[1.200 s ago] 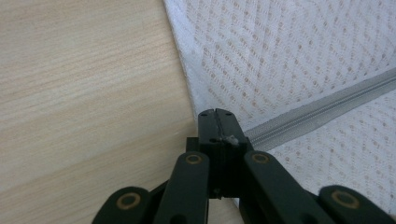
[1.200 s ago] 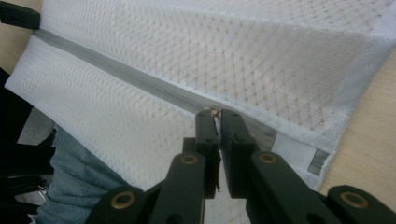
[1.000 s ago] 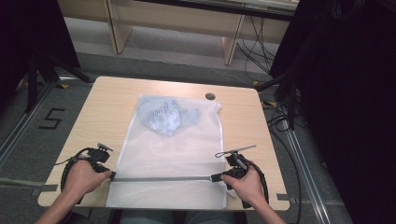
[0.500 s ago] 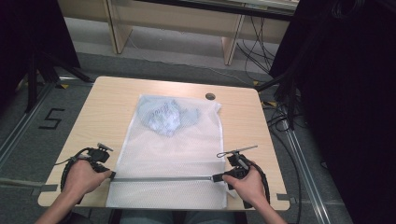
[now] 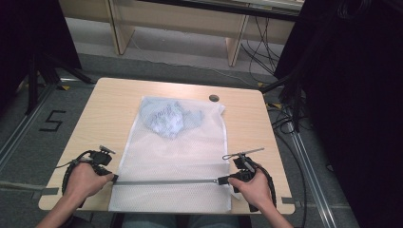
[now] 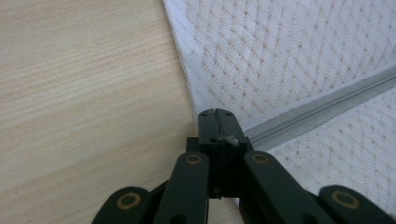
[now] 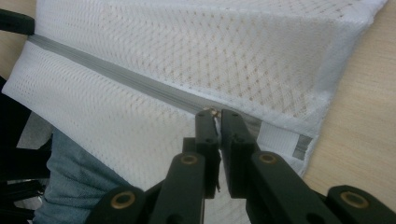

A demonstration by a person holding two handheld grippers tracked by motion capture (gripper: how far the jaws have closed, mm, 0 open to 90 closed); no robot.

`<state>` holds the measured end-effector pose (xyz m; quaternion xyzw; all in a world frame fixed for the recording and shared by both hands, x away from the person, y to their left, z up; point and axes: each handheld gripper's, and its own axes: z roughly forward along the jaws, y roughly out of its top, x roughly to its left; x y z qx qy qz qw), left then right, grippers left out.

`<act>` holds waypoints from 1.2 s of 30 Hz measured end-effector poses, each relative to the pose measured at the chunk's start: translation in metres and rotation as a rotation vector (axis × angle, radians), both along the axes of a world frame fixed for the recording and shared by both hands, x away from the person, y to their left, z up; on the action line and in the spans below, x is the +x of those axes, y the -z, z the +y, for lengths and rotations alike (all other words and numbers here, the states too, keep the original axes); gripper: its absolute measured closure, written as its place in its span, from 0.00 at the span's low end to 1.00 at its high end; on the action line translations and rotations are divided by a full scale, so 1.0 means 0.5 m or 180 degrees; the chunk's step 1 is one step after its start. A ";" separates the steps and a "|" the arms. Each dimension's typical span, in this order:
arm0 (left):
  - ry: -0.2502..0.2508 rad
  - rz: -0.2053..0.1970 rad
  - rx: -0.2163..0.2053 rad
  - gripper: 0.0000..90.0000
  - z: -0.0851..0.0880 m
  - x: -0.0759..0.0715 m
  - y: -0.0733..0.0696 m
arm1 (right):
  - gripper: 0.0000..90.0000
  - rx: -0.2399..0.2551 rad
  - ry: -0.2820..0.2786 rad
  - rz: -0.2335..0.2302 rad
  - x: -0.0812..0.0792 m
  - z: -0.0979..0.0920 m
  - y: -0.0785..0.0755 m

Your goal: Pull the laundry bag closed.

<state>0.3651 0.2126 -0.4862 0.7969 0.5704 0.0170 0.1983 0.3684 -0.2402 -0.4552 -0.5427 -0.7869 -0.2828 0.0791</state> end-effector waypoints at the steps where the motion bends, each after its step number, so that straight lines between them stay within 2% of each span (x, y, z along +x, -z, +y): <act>1: -0.0028 -0.0014 -0.0009 1.00 -0.001 0.000 0.001 | 0.97 -0.0002 -0.0004 0.0000 0.000 -0.001 0.001; 7: -0.0012 -0.0002 0.0000 1.00 -0.001 0.000 0.000 | 0.97 0.0028 0.0049 0.0052 -0.003 -0.005 -0.001; 11: -0.0013 -0.0002 0.0000 1.00 -0.002 -0.001 0.000 | 0.97 -0.0002 0.0038 0.0013 -0.002 -0.010 0.000; 12: -0.0020 0.0009 0.0003 1.00 -0.003 -0.001 0.000 | 0.97 0.0033 0.0110 0.0039 -0.004 -0.009 -0.002; 14: -0.0019 0.0010 0.0002 1.00 -0.003 -0.001 0.000 | 0.97 -0.0005 0.0095 0.0053 -0.004 -0.014 -0.003; 15: -0.0021 0.0009 0.0001 1.00 -0.003 -0.001 0.000 | 0.97 0.0054 0.0141 0.0131 -0.006 -0.012 -0.004; 16: -0.0021 0.0009 0.0001 1.00 -0.003 -0.001 0.000 | 0.97 0.0054 0.0141 0.0131 -0.006 -0.012 -0.004; 17: -0.0014 0.0010 0.0005 1.00 -0.002 0.000 -0.001 | 0.97 0.0005 0.0072 0.0014 -0.003 -0.020 0.000; 19: -0.0015 0.0009 0.0004 1.00 -0.002 0.000 0.000 | 0.97 -0.0021 0.0041 -0.0003 -0.003 -0.023 0.001; 20: -0.0015 0.0009 0.0004 1.00 -0.002 0.000 0.000 | 0.97 0.0018 0.0044 -0.0021 -0.003 -0.022 0.001; 31: -0.0011 -0.0002 -0.0004 1.00 -0.001 -0.001 0.000 | 0.97 0.0012 0.0115 0.0004 -0.005 -0.033 0.001; 32: -0.0008 -0.0002 -0.0004 1.00 -0.001 -0.001 0.000 | 0.97 0.0054 0.0080 0.0027 -0.004 -0.035 0.002; 34: -0.0008 -0.0002 -0.0003 1.00 -0.001 -0.001 0.000 | 0.97 -0.0002 0.0118 0.0020 -0.005 -0.038 0.003; 36: -0.0020 0.0000 -0.0007 1.00 -0.002 -0.001 0.000 | 0.97 0.0009 0.0112 0.0028 -0.005 -0.040 0.004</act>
